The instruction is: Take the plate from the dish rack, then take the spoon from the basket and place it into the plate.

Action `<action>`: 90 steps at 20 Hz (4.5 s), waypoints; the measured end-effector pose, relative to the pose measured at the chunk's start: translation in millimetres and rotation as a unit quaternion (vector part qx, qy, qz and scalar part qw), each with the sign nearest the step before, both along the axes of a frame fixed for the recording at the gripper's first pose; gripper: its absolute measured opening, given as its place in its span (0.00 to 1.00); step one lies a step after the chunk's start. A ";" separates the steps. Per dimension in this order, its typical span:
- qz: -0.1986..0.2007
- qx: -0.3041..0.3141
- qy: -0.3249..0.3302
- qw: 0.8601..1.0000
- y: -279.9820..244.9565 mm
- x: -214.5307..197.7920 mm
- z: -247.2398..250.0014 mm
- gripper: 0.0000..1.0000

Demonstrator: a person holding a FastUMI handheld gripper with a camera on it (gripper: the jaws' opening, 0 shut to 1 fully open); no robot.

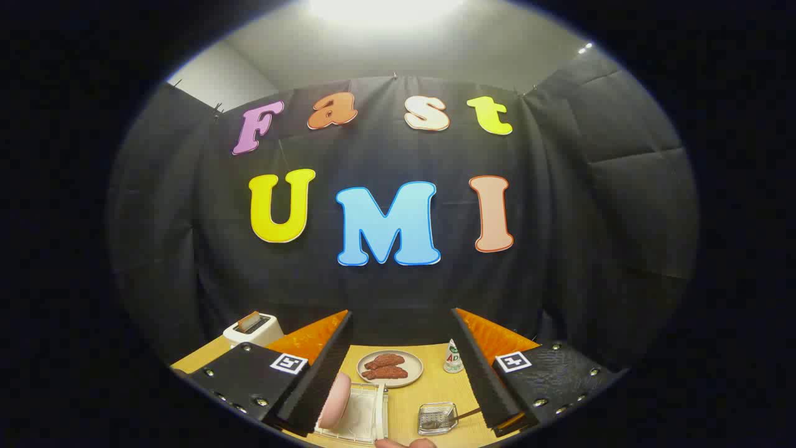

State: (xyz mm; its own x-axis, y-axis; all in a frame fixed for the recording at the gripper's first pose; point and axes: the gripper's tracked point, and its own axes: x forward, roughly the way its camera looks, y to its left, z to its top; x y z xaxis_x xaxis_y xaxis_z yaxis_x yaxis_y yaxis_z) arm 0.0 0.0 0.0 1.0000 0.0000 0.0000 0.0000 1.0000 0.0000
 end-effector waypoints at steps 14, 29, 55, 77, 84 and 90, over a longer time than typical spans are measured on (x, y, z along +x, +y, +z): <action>0.002 -0.005 -0.008 1.000 5.9 -3.0 9.3 0.94; 0.041 -0.046 0.339 0.939 75.8 35.2 -130.1 0.95; -0.135 -0.148 0.466 0.862 95.6 64.0 -223.0 0.07; -0.019 -0.062 0.380 0.923 34.6 -32.7 -129.7 0.07; 0.012 -0.018 0.411 0.911 -3.2 -99.9 -181.1 0.07; 0.040 0.031 0.446 0.893 0.6 -138.1 -250.5 0.07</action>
